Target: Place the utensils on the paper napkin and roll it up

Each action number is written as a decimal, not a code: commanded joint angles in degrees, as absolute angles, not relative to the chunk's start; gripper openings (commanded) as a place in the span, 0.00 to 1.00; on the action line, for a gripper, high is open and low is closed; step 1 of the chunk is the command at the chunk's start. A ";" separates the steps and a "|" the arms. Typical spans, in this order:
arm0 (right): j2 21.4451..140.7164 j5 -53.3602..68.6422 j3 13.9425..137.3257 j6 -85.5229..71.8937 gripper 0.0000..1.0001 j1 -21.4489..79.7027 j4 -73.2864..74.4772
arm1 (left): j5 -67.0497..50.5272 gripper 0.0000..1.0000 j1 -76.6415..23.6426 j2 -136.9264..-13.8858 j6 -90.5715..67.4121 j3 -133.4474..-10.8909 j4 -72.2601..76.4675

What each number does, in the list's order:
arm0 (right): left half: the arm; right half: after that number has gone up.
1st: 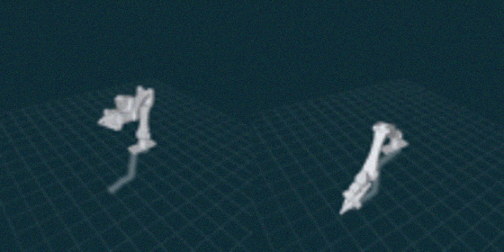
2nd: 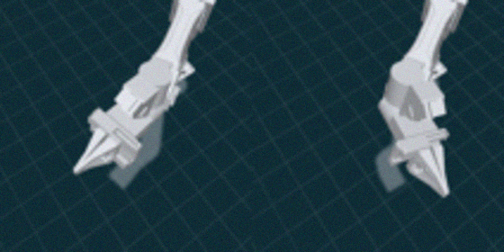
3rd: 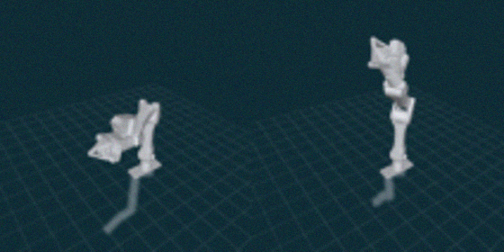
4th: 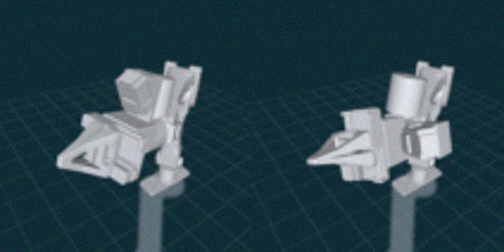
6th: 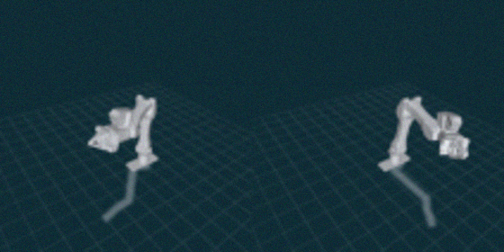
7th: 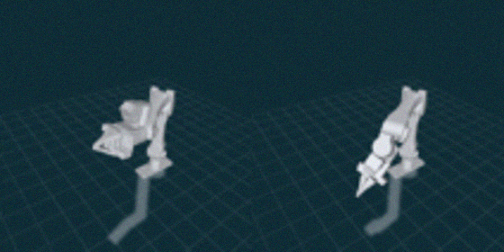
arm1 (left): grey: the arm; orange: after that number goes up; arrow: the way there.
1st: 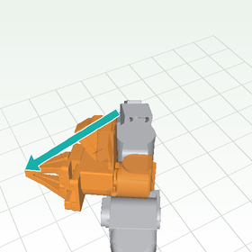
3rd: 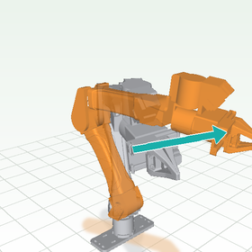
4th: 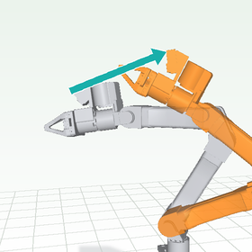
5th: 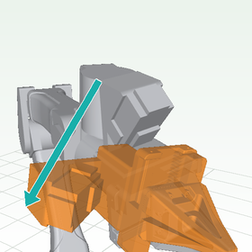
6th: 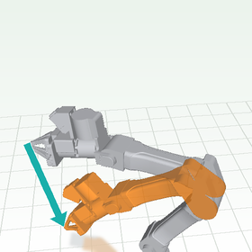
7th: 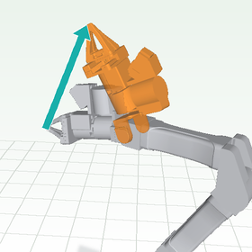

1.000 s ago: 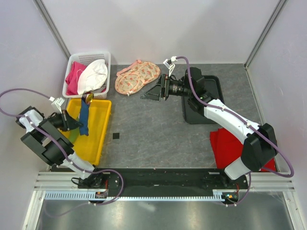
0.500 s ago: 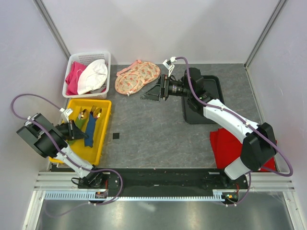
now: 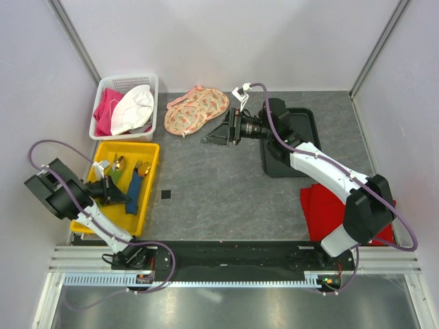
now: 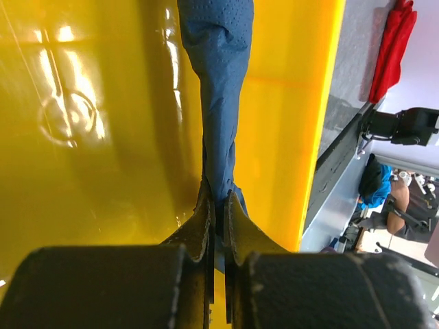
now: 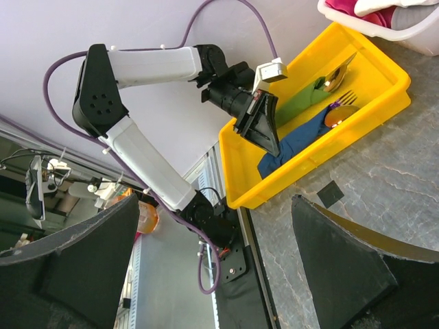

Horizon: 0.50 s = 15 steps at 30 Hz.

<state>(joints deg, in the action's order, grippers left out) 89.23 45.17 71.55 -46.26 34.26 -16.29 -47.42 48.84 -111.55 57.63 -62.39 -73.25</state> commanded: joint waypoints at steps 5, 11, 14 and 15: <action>90.26 45.53 71.63 -46.32 0.98 34.54 -18.81 | -47.82 0.02 43.16 -114.07 47.64 -63.54 -67.42; 90.26 45.62 71.98 -45.88 0.98 34.54 -18.02 | -46.15 0.02 42.72 -113.91 42.99 -63.20 -62.51; 90.44 45.62 72.07 -46.14 0.98 34.54 -18.19 | -44.48 0.06 42.71 -112.68 41.76 -61.88 -60.56; 90.35 45.62 72.07 -46.14 0.98 34.63 -18.19 | -44.21 0.08 42.71 -112.33 41.66 -61.70 -59.77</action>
<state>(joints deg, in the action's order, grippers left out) 90.17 45.17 71.55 -46.28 34.28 -16.23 -47.05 42.61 -113.60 45.82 -62.63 -66.50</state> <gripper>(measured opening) 0.982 0.049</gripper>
